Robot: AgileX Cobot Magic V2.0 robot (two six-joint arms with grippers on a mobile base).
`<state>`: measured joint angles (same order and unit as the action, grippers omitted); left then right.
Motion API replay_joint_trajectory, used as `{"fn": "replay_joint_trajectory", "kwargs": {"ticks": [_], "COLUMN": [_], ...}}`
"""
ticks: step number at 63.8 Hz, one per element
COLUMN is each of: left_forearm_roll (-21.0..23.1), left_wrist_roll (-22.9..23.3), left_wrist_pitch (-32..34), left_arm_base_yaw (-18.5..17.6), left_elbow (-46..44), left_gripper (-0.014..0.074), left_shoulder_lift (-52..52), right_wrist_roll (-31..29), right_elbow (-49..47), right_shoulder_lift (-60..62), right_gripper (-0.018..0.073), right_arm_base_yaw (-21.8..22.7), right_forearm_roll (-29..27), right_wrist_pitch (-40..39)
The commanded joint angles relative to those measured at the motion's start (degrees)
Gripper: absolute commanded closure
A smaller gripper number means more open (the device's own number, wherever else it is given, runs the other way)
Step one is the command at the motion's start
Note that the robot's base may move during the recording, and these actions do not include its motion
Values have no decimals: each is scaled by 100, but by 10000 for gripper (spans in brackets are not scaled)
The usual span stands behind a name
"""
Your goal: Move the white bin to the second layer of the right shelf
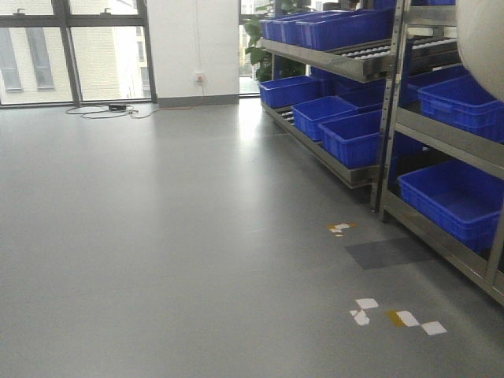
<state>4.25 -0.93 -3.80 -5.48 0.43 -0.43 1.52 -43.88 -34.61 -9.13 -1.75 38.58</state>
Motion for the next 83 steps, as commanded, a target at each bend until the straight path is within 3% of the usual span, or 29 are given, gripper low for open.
{"fn": "replay_joint_trajectory", "kwargs": {"ticks": [1,83], "left_forearm_roll": [6,6], "left_wrist_roll": [42,42], "left_wrist_pitch": [493,493], "left_arm_base_yaw": [-32,-32], "left_elbow": [211,211], "left_gripper": [512,512], "left_shoulder_lift": [-10,-10], "right_wrist_roll": [14,14], "right_elbow": [-171,-171], "right_shoulder_lift": [-12,-12], "right_gripper": [503,503], "right_arm_base_yaw": [43,43], "right_forearm_roll": [2,2], "right_wrist_pitch": [-531,-531]}}
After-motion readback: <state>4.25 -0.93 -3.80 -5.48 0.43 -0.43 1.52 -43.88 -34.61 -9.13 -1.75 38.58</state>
